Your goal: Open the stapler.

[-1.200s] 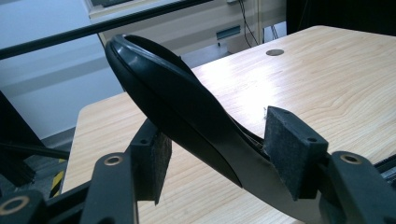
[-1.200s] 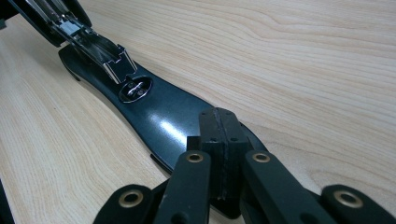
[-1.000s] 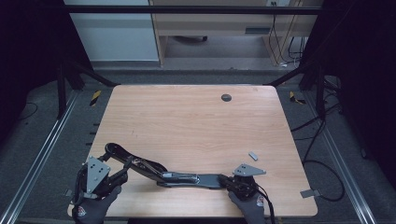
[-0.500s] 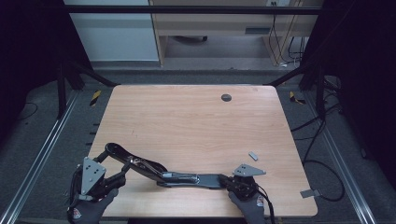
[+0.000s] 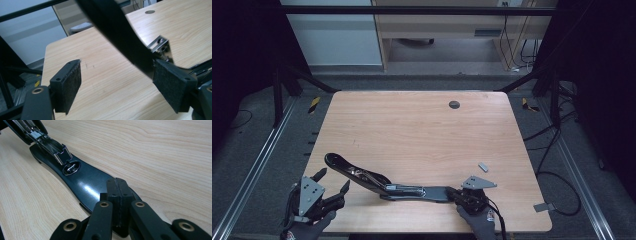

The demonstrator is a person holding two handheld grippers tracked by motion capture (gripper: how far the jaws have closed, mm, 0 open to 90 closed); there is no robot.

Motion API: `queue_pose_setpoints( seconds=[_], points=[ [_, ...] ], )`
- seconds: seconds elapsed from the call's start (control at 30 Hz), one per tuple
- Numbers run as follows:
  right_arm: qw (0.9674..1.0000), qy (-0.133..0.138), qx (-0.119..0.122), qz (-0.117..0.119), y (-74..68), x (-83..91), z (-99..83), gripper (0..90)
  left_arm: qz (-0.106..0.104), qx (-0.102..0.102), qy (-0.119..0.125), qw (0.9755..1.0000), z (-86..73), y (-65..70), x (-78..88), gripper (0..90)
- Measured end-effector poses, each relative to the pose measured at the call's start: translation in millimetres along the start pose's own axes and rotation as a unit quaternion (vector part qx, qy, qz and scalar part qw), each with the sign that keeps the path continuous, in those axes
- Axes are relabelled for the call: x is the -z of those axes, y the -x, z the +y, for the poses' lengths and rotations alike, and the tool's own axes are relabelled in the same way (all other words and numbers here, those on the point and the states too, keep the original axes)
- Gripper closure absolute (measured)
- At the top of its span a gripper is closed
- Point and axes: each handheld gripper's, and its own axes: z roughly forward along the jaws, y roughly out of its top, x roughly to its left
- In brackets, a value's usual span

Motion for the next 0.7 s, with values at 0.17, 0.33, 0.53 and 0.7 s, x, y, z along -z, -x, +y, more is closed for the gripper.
queue_pose_setpoints(
  seconds=[0.17,0.33,0.53,0.7],
  points=[
    [1.0000,0.000,-0.001,-0.001,0.0,-0.2,0.1,90.0,0.002,0.000,-0.012,0.9999,-6.6,-2.1,-4.2,22.6],
    [1.0000,-0.001,0.000,-0.003,-0.2,-0.1,0.5,90.0,0.005,0.003,-0.023,0.9997,-12.4,-3.4,-8.4,23.0],
    [1.0000,-0.004,0.000,-0.005,-0.8,0.8,1.1,88.7,0.008,0.007,-0.037,0.9993,-20.1,-5.6,-16.1,24.4],
    [1.0000,0.002,0.001,-0.006,0.8,4.1,2.6,86.4,0.012,0.014,-0.059,0.9981,-30.9,-6.7,-27.2,25.7]
  ],
)
